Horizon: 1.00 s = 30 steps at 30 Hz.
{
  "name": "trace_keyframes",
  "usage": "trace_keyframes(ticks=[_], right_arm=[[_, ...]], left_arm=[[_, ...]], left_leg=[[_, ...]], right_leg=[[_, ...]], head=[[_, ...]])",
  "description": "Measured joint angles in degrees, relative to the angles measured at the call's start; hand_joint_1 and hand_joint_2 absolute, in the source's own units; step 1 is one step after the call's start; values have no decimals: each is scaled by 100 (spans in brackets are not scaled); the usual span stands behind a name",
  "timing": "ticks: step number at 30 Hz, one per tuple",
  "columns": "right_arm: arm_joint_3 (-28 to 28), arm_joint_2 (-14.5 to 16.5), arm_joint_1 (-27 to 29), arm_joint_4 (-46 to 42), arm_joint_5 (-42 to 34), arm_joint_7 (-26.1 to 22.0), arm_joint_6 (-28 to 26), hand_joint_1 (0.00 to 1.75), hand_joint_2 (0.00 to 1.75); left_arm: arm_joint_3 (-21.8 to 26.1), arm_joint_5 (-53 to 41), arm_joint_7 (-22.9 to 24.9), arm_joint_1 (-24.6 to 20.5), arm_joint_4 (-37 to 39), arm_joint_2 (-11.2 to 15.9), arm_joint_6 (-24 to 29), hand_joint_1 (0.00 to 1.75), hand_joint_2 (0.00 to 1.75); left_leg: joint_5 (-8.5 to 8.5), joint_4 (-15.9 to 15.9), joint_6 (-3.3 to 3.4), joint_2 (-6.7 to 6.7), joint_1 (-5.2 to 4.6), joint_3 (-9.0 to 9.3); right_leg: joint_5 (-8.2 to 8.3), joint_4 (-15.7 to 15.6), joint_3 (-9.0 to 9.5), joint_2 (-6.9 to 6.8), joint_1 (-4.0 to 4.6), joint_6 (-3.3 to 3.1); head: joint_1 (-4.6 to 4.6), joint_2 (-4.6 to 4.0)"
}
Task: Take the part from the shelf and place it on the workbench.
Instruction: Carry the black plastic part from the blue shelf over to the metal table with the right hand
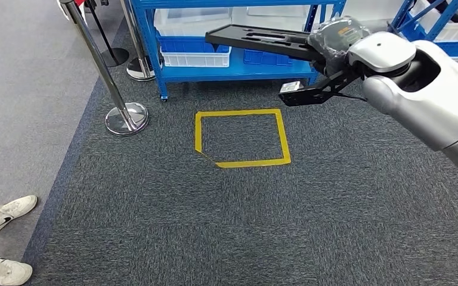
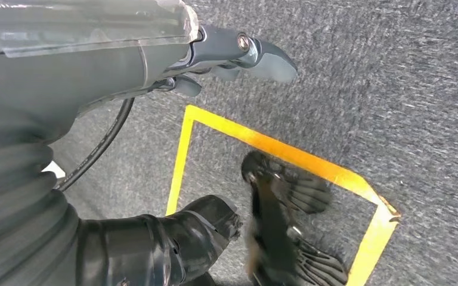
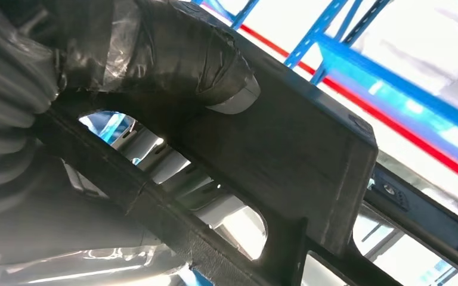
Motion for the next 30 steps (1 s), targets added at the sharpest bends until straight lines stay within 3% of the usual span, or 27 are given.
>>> trace_keyframes(ticks=[1, 3, 4, 7, 8, 13, 16, 17, 19, 20, 21, 22, 23, 25, 26, 27, 28, 30], right_arm=[[-5, -10, -32, 1, 0, 2, 6, 175, 175], [-2, -39, -63, 7, 0, 7, 27, 175, 175], [12, -57, -66, 9, 0, 8, 41, 175, 175], [43, -107, -71, 11, 0, 11, 63, 175, 175], [43, -114, -72, 11, 0, 12, 65, 175, 175], [42, -127, -73, 10, 0, 13, 67, 175, 175], [56, -190, -68, 11, 0, 14, 79, 175, 175], [66, -226, -64, 12, 0, 15, 86, 175, 175], [78, -304, -67, 11, -1, 24, 89, 175, 175], [80, -338, -71, 12, -2, 30, 89, 175, 175], [81, -358, -80, 12, -5, 36, 90, 175, 175], [82, -370, -87, 13, -12, 41, 97, 175, 175], [84, -370, -96, 14, -20, 43, 105, 175, 175], [85, -375, -108, 14, -36, 46, 119, 175, 175], [86, -378, -108, 14, -40, 48, 121, 175, 175], [87, -382, -107, 14, -43, 48, 121, 175, 175], [89, -389, -106, 14, -49, 48, 121, 175, 175], [87, -406, -107, 12, -77, 62, 114, 175, 175]], left_arm=[[3, -1, -6, -2, -1, 4, -3, 0, 175], [9, -4, -9, 0, 0, 8, -8, 0, 175], [11, -9, -9, 1, 1, 8, -13, 0, 175], [17, -34, -7, 0, 2, 7, -25, 0, 175], [18, -37, -7, 0, 2, 7, -25, 0, 175], [19, -37, -7, 0, 2, 7, -25, 0, 175], [22, -43, -7, 8, 2, 7, -28, 0, 175], [24, -48, -7, 11, 2, 6, -41, 0, 175], [32, -69, -12, 6, 2, 4, -91, 0, 175], [42, -80, -6, 6, 2, 4, -104, 0, 175], [54, -87, 4, 5, 2, 3, -108, 0, 175], [66, -89, 17, 9, 2, 1, -94, 0, 175], [75, -80, 25, 11, 2, -2, -93, 0, 175], [95, -66, 9, 15, 2, -3, -99, 0, 175], [107, -60, -2, 15, 2, 1, -103, 0, 175], [119, -56, -12, 16, 2, 4, -106, 0, 175], [126, -55, -17, 15, 2, 7, -109, 0, 175], [133, -56, -20, 12, 2, 12, -116, 0, 175]], left_leg=[[-63, -242, 24, -5, -23, 136], [23, -375, 78, 4, -36, 99], [105, -410, 126, 20, -27, 57], [310, -456, 255, 67, 2, -103], [331, -456, 268, 71, 1, -130], [355, -454, 267, 71, 1, -161], [480, -434, 263, 68, 2, -338], [551, -401, 248, 68, 8, -463], [719, -262, 140, 68, 13, -776], [801, -201, 63, 66, 22, -917], [806, -131, -8, 60, 27, -1015], [713, -36, -61, 54, 37, -1074], [506, 178, -88, 48, 46, -1162], [13, 883, -132, 43, 50, -1382], [-127, 1221, -145, 43, 51, -1465], [-158, 1403, -147, 43, 50, -1474], [-93, 1378, -138, 42, 49, -1380], [161, 713, -75, 14, 39, -902]], right_leg=[[64, -20, -22, -12, -6, 28], [181, -77, -56, -20, -22, 89], [113, -48, -95, -6, -28, 116], [-484, 374, -257, 39, -38, 170], [-597, 477, -283, 41, -42, 176], [-717, 628, -315, 39, -48, 184], [-1061, 1368, -423, 40, -76, 226], [-998, 1530, -350, 39, -93, 248], [-889, 811, 357, 36, -99, 245], [-828, 359, 698, 30, -109, 205], [-869, -32, 934, 23, -106, 150], [-822, -54, 893, 18, -108, 81], [-768, -65, 851, 12, -117, 41], [-686, -57, 751, 19, -100, -3], [-652, -49, 703, 28, -92, -7], [-625, -40, 660, 37, -83, -6], [-603, -30, 624, 45, -75, -1], [-582, -9, 587, 54, -65, 10]], head=[[0, 0], [0, 0], [3, -1], [12, -1], [10, 0], [13, 0], [13, -1], [13, -1], [10, -1], [9, -1], [7, -1], [7, -1], [7, -1], [5, -2], [5, -1], [4, -2], [4, -1], [4, -1]])
